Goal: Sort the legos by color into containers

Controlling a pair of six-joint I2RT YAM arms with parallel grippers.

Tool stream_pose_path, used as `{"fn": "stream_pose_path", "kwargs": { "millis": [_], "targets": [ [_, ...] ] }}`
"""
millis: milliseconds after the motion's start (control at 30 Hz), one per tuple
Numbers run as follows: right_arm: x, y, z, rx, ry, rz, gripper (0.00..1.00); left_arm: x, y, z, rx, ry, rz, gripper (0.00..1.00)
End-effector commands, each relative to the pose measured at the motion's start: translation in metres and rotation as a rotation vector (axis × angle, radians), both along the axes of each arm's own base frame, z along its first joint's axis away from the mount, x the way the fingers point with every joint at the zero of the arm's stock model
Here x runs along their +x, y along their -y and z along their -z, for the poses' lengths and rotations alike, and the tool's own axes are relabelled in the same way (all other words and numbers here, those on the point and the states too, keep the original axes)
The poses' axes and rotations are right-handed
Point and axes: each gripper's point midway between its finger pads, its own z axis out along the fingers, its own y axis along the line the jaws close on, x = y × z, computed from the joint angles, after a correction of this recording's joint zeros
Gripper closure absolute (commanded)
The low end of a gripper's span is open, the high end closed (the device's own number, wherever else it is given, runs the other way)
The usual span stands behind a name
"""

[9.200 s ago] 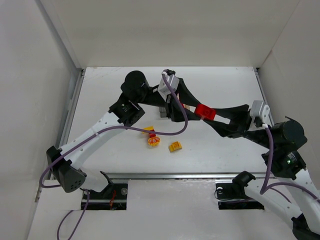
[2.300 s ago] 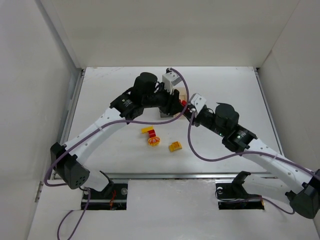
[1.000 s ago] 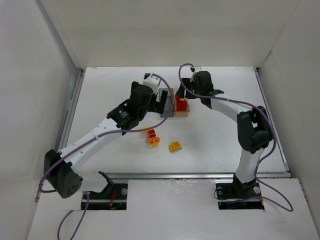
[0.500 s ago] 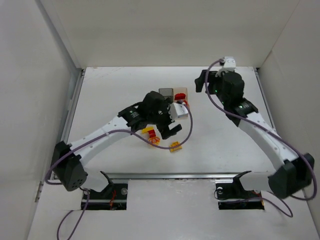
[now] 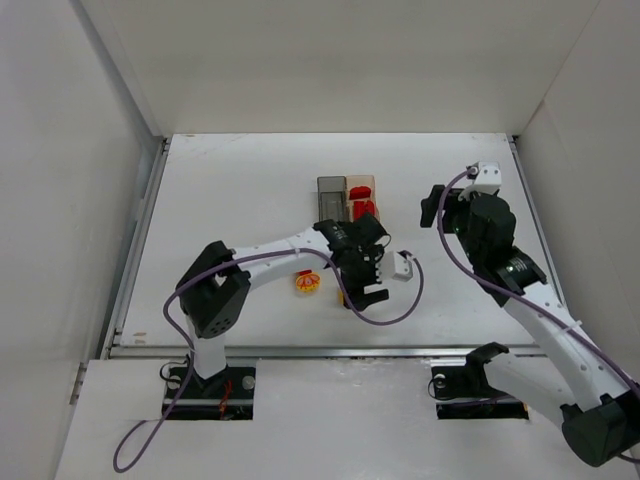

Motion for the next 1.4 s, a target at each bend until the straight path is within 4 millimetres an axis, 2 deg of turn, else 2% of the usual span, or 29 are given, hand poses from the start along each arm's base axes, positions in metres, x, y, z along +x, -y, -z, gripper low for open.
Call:
{"fn": "stream_pose_path", "kwargs": {
  "millis": [0,67,133,167,233,267,300,400,600,733,767,833,867,933,1033,1067,1133,1167,1200,1267,1300,1367],
  "targets": [
    [-0.013,0.004,-0.013,0.029,0.045,0.002,0.12,0.003,-0.003,-0.006,0.027,0.042,-0.083,0.19],
    [-0.016,0.008,-0.015,0.03,0.058,0.02,0.12,0.003,-0.001,0.0,0.036,0.044,-0.108,0.24],
    [-0.021,0.01,-0.018,0.047,0.074,0.022,0.12,0.007,-0.001,0.003,0.036,0.065,-0.117,0.26],
    [-0.021,0.01,-0.014,0.043,0.066,0.022,0.12,0.007,-0.001,0.006,0.032,0.067,-0.117,0.27],
    [-0.025,0.014,-0.017,0.048,0.08,0.031,0.12,0.013,-0.007,0.02,0.078,0.092,-0.136,0.3],
    [-0.025,0.014,-0.017,0.048,0.08,0.031,0.12,0.016,-0.009,0.02,0.087,0.106,-0.144,0.32],
    [-0.025,0.014,-0.012,0.043,0.071,0.031,0.12,0.017,-0.01,0.025,0.105,0.11,-0.148,0.34],
    [-0.026,0.012,-0.006,0.05,0.059,0.022,0.12,0.02,-0.009,0.025,0.101,0.121,-0.152,0.4],
    [-0.028,0.008,0.0,0.081,0.046,0.011,0.12,0.02,-0.02,0.034,0.141,0.131,-0.171,0.41],
    [-0.031,0.009,-0.006,0.089,0.064,0.01,0.12,0.018,-0.022,0.036,0.149,0.127,-0.171,0.61],
    [-0.031,0.009,-0.006,0.089,0.064,0.01,0.12,0.017,-0.021,0.036,0.145,0.118,-0.166,0.74],
    [-0.033,0.01,-0.007,0.089,0.064,0.01,0.12,0.014,-0.018,0.033,0.131,0.101,-0.158,0.86],
    [-0.033,0.01,-0.007,0.089,0.064,0.01,0.12,0.01,-0.023,0.034,0.153,0.084,-0.168,0.94],
    [-0.033,0.01,-0.007,0.089,0.064,0.01,0.12,0.006,-0.02,0.031,0.145,0.054,-0.168,1.0],
    [-0.035,0.006,0.0,0.074,0.046,-0.02,0.12,0.006,-0.011,0.01,0.089,0.024,-0.181,1.0],
    [-0.035,0.002,0.0,0.077,0.043,-0.041,0.12,0.015,-0.005,-0.001,0.051,0.014,-0.208,1.0],
    [-0.038,0.0,-0.002,0.045,0.054,-0.074,0.1,0.021,-0.005,-0.022,0.003,-0.024,-0.236,1.0],
    [-0.038,-0.001,-0.002,0.032,0.056,-0.086,0.08,0.02,-0.001,-0.04,-0.057,-0.055,-0.227,1.0],
    [-0.039,-0.006,-0.001,0.016,0.057,-0.123,0.08,0.036,0.0,-0.062,-0.122,-0.057,-0.26,1.0],
    [-0.046,-0.01,-0.015,-0.052,0.104,-0.198,0.07,0.038,0.001,-0.092,-0.22,-0.099,-0.247,1.0],
    [-0.052,-0.023,-0.018,-0.063,0.118,-0.29,0.05,0.048,-0.004,-0.118,-0.286,-0.078,-0.26,1.0],
    [-0.064,-0.034,-0.032,-0.121,0.185,-0.407,0.04,0.049,-0.008,-0.14,-0.356,-0.046,-0.208,1.0]
  ]
}}
